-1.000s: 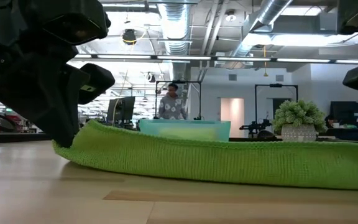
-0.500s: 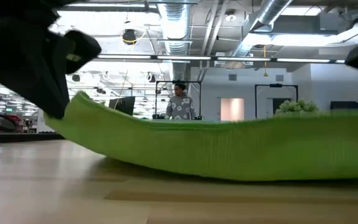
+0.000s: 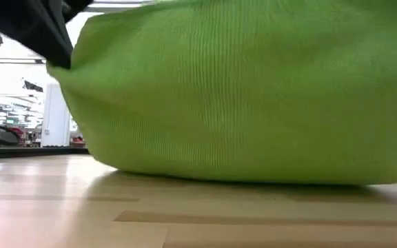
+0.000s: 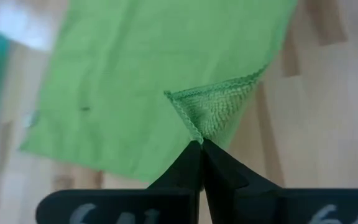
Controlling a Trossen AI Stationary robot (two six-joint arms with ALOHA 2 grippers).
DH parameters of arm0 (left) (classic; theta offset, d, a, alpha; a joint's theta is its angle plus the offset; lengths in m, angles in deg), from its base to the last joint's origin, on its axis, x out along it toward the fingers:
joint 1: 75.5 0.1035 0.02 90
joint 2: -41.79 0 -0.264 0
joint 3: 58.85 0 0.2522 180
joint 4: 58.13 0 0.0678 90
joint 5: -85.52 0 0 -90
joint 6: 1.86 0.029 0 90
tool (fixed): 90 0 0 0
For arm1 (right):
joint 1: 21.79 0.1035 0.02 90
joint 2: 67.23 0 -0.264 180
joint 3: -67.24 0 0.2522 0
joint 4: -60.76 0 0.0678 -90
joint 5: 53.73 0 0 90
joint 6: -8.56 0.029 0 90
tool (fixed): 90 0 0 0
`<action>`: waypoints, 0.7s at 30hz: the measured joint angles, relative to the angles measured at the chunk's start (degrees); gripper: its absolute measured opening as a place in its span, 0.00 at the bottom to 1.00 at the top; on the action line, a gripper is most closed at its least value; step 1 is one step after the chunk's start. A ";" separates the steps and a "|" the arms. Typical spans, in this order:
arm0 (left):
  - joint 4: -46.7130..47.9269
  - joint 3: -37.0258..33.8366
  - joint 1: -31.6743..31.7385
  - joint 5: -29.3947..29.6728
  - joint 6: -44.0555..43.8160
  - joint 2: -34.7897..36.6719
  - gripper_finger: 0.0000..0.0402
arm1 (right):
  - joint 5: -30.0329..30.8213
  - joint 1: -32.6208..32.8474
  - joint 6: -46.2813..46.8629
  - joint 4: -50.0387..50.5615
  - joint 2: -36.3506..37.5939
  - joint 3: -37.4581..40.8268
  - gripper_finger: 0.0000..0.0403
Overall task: Roll microfiber towels into tight, uniform cylinder then place into a basket
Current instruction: Fold the green microfiber towel
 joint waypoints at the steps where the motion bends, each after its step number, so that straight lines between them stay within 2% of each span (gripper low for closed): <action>1: 2.09 0.93 -0.23 1.19 -1.08 -0.02 0.00 | 0.54 -0.04 0.02 1.38 0.00 -0.85 0.02; 8: 10.74 4.74 0.78 10.20 -3.70 -0.02 0.00 | 3.89 -1.53 1.59 11.74 0.11 -3.06 0.03; 14: 17.36 4.96 6.96 11.29 -10.08 -0.02 0.00 | 8.35 -4.65 8.94 26.47 0.11 -3.08 0.02; 21: 19.67 4.91 14.26 14.84 -8.17 -0.02 0.00 | 9.97 -8.77 8.88 30.47 0.11 -2.64 0.03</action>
